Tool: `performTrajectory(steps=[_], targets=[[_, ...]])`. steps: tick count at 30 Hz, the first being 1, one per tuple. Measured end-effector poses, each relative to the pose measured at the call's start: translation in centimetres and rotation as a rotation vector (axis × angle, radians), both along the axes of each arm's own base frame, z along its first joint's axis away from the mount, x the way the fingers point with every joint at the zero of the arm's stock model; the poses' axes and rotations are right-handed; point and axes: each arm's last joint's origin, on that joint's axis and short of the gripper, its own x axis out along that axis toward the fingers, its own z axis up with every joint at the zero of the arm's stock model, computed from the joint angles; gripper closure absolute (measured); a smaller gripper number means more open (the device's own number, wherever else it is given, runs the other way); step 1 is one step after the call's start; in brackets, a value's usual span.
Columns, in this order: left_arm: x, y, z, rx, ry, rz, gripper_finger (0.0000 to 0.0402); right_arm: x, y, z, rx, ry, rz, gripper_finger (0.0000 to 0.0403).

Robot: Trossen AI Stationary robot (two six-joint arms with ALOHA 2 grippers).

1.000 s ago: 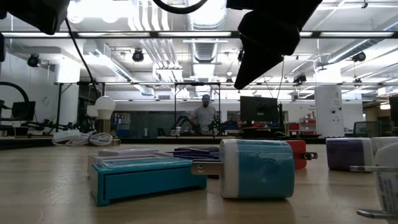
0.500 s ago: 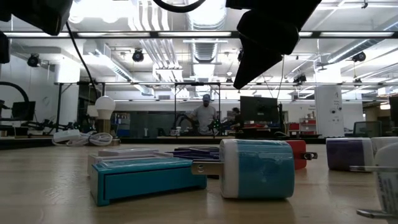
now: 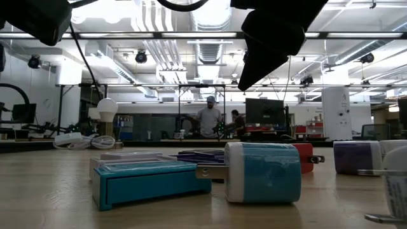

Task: Pick & Place Office items
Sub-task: Put the pink white charger adapter into the black basket

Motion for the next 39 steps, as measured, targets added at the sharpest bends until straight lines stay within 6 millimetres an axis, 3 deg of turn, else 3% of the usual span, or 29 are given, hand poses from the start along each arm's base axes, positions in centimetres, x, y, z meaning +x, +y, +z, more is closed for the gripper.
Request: performTrajectory(steps=[39], targets=[[0.16,0.23,0.05,0.027,-0.028,-0.016,0.0239,0.24,0.11,0.07,0.015,-0.03,-0.003,0.0076]])
